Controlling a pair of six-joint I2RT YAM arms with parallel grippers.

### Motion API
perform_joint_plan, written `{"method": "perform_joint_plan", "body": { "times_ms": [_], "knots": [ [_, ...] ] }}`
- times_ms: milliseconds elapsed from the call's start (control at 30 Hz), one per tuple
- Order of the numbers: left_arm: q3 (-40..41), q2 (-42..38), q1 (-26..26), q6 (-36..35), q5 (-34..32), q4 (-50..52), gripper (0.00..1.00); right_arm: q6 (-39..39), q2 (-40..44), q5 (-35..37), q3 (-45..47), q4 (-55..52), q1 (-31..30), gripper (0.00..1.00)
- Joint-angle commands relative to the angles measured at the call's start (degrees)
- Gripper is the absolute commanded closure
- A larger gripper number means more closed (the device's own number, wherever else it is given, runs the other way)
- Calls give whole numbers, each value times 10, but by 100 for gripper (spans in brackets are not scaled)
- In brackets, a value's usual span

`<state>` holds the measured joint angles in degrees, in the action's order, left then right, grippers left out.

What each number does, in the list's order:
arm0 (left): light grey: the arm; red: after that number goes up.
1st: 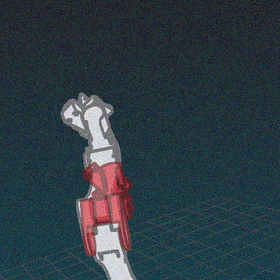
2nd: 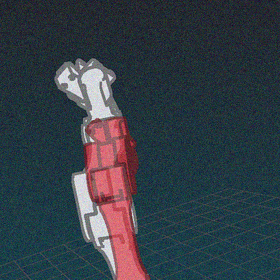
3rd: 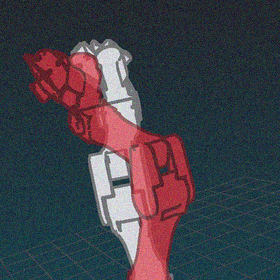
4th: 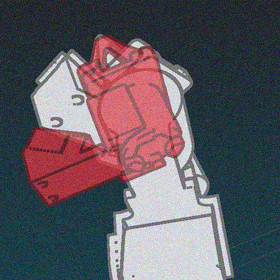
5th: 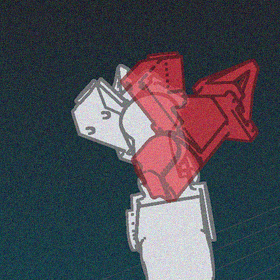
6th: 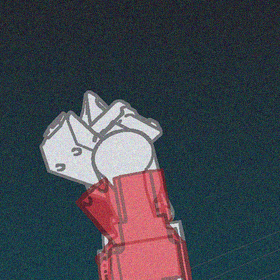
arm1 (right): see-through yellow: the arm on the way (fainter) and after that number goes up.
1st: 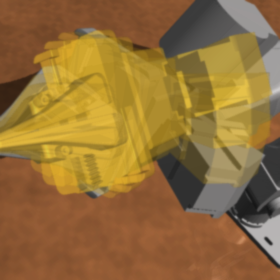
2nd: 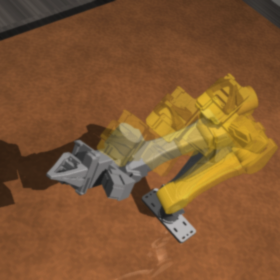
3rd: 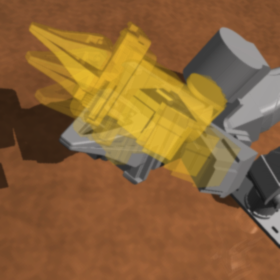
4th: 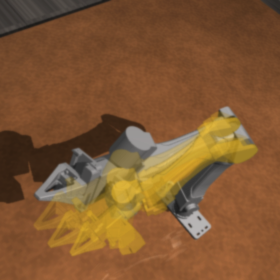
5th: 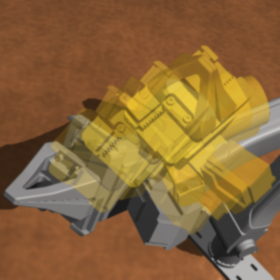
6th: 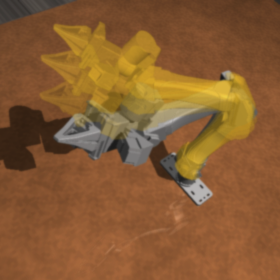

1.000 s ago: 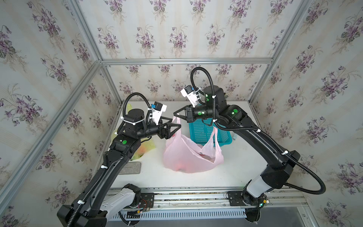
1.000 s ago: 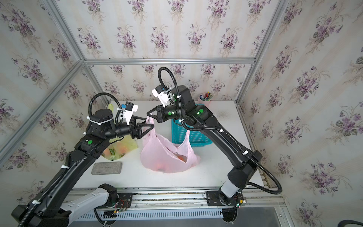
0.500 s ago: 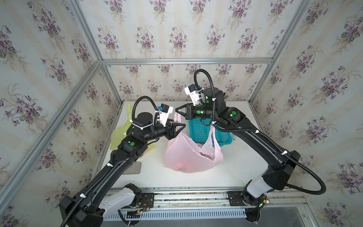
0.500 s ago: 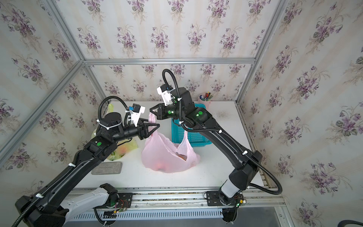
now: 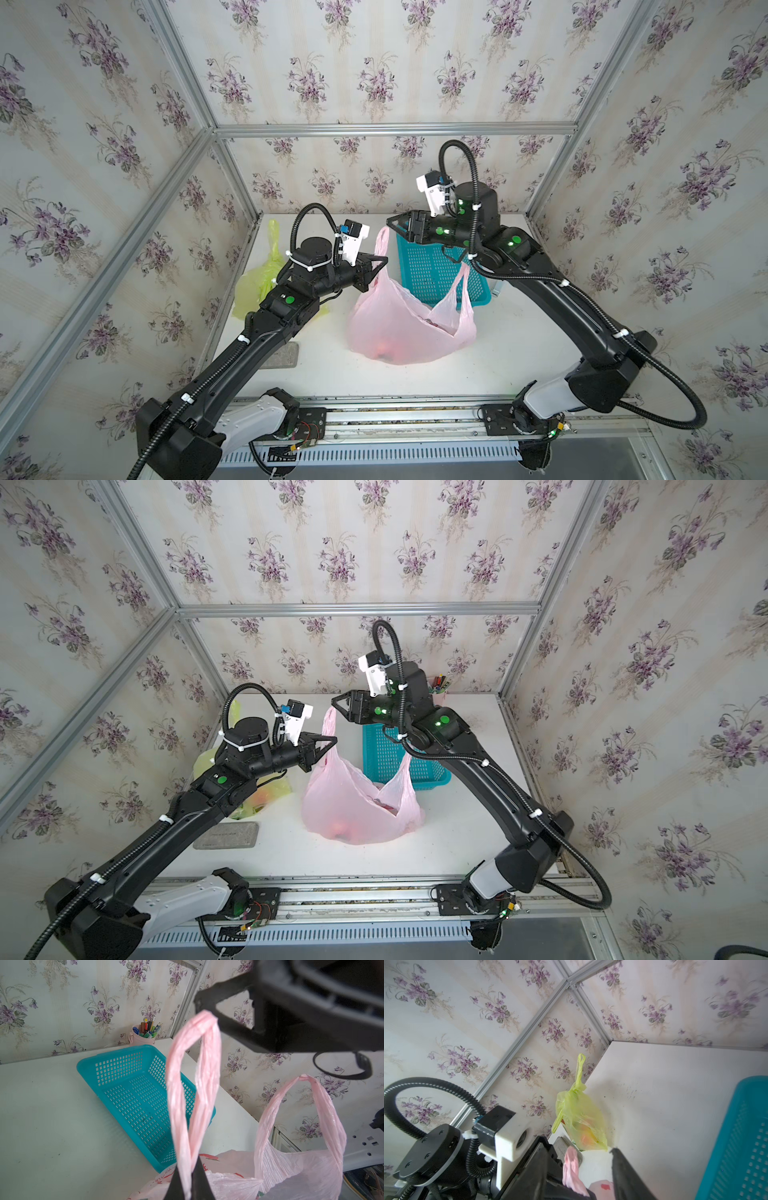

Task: Place the peach into a plastic bag & tie a knot
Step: Adjust the plastic bag at the center of the board, then cross the plastic bag at the center of the board.

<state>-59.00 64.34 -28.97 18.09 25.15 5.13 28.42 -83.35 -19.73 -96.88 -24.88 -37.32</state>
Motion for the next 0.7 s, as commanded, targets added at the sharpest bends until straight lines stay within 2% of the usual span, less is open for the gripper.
{"method": "perform_joint_plan", "body": {
  "times_ms": [0,167,367,467,667],
  "knots": [
    [-8,6,0,-10,0,-23,100,-42,54,60,4,-70,26,38],
    [-15,10,0,-15,3,-20,100,-86,112,160,-19,-216,39,40],
    [-27,17,1,-20,6,-12,99,-81,137,122,-26,-310,39,34],
    [-30,22,1,-21,6,-9,99,-82,143,140,-18,-338,39,32],
    [-30,22,1,-18,8,-9,99,-93,138,138,10,-352,39,36]
  ]
}}
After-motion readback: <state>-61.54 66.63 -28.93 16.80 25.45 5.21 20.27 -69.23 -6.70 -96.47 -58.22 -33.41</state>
